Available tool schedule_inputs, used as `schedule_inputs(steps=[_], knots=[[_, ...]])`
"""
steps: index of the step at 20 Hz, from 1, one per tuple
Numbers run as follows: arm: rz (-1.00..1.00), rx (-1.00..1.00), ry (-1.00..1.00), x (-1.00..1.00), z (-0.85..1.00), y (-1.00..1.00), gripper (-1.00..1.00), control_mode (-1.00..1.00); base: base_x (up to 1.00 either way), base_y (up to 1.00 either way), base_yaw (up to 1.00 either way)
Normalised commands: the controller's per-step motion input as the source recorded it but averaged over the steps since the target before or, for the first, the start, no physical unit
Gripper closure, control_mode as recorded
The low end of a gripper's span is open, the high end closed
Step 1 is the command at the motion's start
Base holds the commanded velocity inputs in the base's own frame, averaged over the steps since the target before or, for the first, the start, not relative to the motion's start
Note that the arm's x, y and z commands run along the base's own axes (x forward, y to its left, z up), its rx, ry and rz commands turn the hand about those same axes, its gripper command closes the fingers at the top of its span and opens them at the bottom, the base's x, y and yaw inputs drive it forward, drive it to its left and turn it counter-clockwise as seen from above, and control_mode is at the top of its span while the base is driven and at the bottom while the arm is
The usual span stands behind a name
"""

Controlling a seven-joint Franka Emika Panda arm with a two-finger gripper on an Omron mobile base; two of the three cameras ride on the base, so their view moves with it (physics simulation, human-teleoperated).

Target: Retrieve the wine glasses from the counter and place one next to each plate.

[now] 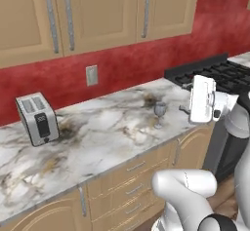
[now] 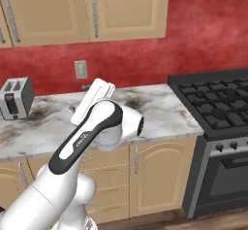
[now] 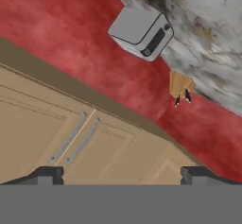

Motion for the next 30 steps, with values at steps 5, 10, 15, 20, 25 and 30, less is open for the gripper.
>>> schedule_inputs(steps=[5,10,15,20,25,30], knots=[[0.0,0.0,0.0,0.0,0.0,0.0,-1.0,1.0,0.17,0.06,-0.21],[0.0,0.0,0.0,0.0,0.0,0.0,-1.0,1.0,0.94,-0.26,0.0],[0.0,0.0,0.0,0.0,0.0,0.0,-1.0,1.0,0.18,-0.06,0.13],[0.0,0.0,0.0,0.0,0.0,0.0,-1.0,1.0,0.0,-0.11,0.42],[0.15,0.0,0.08,0.02,-0.02,-0.06,-1.0,-1.0,0.02,-0.05,0.16],[0.02,-0.1,0.27,0.12,-0.2,-0.17,-1.0,-1.0,0.0,0.0,0.0]])
